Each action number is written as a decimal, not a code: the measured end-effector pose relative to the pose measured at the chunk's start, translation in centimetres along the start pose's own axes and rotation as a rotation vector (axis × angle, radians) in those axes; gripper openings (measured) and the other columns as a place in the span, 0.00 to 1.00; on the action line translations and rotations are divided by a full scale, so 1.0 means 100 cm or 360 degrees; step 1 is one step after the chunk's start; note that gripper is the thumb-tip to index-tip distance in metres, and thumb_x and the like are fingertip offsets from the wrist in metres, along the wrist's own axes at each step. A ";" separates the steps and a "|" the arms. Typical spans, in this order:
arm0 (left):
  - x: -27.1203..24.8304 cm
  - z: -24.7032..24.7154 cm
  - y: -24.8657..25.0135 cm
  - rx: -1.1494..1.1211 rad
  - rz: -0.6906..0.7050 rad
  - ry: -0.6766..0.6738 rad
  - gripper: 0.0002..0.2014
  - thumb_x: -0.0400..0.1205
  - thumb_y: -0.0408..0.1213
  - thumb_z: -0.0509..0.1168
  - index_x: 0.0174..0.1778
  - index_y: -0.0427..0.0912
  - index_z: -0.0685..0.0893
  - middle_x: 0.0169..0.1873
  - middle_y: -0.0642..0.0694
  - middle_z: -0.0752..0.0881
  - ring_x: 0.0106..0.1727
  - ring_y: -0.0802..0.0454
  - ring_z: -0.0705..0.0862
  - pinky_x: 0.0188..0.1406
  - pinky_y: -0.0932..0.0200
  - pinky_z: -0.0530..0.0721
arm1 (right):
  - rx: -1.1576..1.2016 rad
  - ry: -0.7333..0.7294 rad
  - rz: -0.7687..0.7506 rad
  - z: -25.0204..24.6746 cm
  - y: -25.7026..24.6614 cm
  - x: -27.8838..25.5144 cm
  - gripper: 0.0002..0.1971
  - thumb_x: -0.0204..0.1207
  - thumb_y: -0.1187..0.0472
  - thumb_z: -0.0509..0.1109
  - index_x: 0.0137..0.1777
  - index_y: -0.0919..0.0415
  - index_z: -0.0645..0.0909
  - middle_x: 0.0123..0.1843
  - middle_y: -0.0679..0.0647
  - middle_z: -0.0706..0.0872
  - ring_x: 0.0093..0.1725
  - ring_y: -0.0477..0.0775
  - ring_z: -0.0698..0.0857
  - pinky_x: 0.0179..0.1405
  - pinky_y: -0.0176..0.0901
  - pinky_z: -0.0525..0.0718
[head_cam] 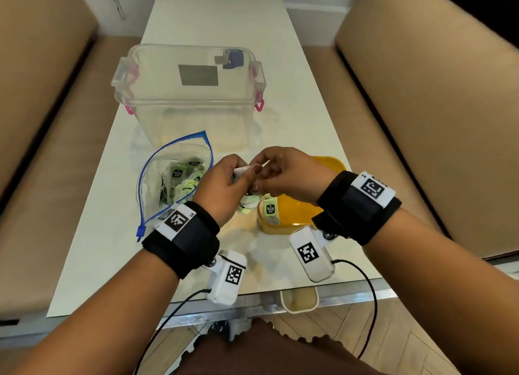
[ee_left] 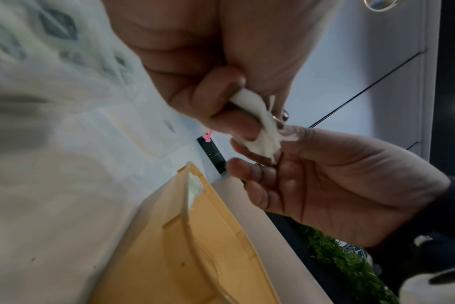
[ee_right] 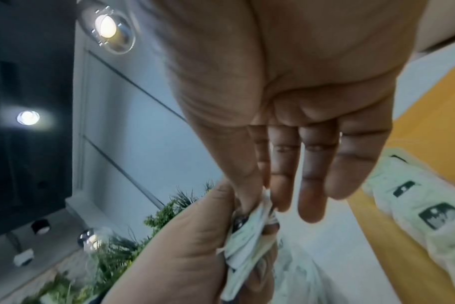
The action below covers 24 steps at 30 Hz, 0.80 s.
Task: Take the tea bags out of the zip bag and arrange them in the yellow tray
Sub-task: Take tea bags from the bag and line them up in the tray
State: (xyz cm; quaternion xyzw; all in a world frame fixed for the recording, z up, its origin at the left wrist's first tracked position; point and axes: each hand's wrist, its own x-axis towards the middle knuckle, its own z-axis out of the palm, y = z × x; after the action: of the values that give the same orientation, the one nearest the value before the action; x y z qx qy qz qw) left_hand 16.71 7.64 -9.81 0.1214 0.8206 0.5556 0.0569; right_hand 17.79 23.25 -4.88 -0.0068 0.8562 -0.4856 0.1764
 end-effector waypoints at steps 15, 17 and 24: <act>-0.009 -0.004 -0.007 -0.0187 0.0063 -0.0087 0.15 0.85 0.45 0.61 0.35 0.40 0.79 0.21 0.58 0.77 0.25 0.61 0.72 0.25 0.66 0.71 | 0.0379 0.0144 0.0092 -0.005 0.008 -0.014 0.07 0.76 0.62 0.74 0.49 0.64 0.81 0.41 0.64 0.89 0.35 0.53 0.87 0.30 0.39 0.80; -0.009 -0.007 -0.007 -0.0263 0.0005 -0.0034 0.16 0.85 0.44 0.61 0.35 0.39 0.79 0.20 0.57 0.75 0.24 0.59 0.70 0.24 0.65 0.70 | 0.0340 0.0076 0.0099 -0.003 0.009 -0.016 0.03 0.75 0.65 0.73 0.45 0.62 0.82 0.38 0.59 0.89 0.32 0.49 0.87 0.30 0.36 0.79; -0.017 -0.013 -0.012 -0.0295 -0.0115 -0.0281 0.04 0.80 0.38 0.69 0.44 0.42 0.85 0.25 0.47 0.85 0.26 0.55 0.83 0.28 0.61 0.81 | 0.0381 0.0343 -0.0094 -0.004 0.008 -0.014 0.03 0.78 0.69 0.68 0.44 0.63 0.79 0.38 0.60 0.89 0.34 0.49 0.88 0.33 0.38 0.81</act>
State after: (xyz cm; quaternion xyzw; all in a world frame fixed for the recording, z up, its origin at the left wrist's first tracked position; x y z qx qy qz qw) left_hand 17.89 5.57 -10.53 0.1344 0.7613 0.6139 0.1597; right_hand 19.10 24.28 -4.91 0.0411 0.8057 -0.5869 0.0686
